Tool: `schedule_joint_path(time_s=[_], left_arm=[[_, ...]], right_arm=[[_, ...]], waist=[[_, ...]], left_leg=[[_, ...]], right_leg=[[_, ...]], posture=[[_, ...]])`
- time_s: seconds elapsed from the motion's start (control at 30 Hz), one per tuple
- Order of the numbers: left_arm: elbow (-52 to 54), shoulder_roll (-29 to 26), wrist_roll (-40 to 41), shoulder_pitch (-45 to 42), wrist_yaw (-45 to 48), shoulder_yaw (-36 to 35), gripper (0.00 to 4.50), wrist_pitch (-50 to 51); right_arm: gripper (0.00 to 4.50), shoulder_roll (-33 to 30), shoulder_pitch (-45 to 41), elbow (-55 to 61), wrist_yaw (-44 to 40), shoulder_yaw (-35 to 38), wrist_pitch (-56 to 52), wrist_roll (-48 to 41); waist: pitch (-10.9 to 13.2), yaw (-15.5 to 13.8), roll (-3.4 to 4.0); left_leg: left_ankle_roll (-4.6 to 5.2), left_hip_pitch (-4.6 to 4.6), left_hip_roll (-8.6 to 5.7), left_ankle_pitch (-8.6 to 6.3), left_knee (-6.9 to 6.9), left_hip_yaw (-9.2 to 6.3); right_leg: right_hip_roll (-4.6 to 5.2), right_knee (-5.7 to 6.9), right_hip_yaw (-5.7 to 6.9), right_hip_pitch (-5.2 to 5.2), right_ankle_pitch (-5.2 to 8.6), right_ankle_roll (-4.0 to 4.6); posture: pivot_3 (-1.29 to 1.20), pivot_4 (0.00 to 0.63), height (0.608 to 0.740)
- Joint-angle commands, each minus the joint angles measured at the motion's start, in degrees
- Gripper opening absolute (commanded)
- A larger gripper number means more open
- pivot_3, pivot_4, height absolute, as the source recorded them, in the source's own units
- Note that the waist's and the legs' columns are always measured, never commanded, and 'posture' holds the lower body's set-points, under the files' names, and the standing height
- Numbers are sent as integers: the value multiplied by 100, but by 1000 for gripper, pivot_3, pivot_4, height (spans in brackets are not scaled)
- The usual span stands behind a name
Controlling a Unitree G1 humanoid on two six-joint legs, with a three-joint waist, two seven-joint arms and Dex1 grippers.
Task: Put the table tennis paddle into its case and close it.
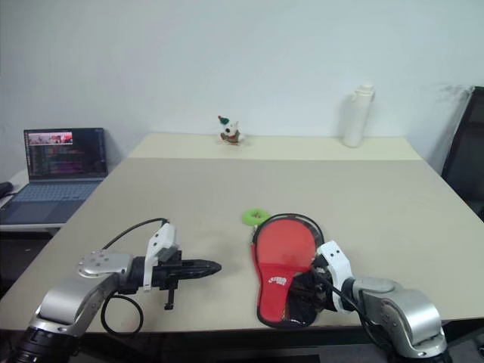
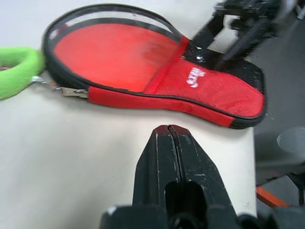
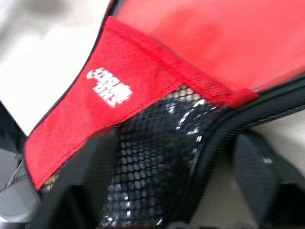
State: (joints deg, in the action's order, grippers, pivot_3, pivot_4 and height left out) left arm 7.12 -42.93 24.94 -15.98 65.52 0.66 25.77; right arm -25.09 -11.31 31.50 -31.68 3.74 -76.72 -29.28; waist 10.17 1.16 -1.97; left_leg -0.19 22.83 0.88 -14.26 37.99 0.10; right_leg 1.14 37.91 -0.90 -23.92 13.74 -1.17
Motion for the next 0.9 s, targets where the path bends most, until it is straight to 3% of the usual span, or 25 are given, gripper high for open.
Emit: schedule_joint_path(time_s=[0.03,0.2,0.3,0.67,0.9], left_arm=[[-272,152,-93,-364,-356,-198,0,-132],[-832,382,-375,-881,-734,-107,0,-294],[-1504,670,-687,-1427,-1146,3,610,-358],[-4360,1671,-1596,-3233,-1872,285,4480,-1092],[-6832,2174,-2095,-4480,-2066,357,4480,-1639]], right_arm=[[4469,-171,3,373,-208,683,-181,-539],[4469,-261,-240,411,-257,1110,-204,-990],[4500,-278,-528,309,-126,1188,-73,-1052],[4500,-234,-835,209,128,896,94,-1178],[4500,-106,-989,302,291,718,148,-1289]], waist=[[1,-16,0],[1,-10,0],[2,-1,1],[3,17,-2],[5,30,-5]], left_leg=[[0,2,-3,0,0,2],[0,8,-2,0,-3,6],[0,7,-2,0,-3,4],[1,17,-10,0,-3,6],[1,18,-19,0,-3,8]], right_leg=[[2,-2,3,-2,-1,-4],[-1,-5,5,-8,-4,-9],[-4,-3,5,-8,-4,-9],[-2,-4,8,-13,-6,-18],[-4,-5,12,-15,-7,-20]], posture=[[0,150,740],[0,150,740],[0,150,740],[0,150,740],[0,150,740]])
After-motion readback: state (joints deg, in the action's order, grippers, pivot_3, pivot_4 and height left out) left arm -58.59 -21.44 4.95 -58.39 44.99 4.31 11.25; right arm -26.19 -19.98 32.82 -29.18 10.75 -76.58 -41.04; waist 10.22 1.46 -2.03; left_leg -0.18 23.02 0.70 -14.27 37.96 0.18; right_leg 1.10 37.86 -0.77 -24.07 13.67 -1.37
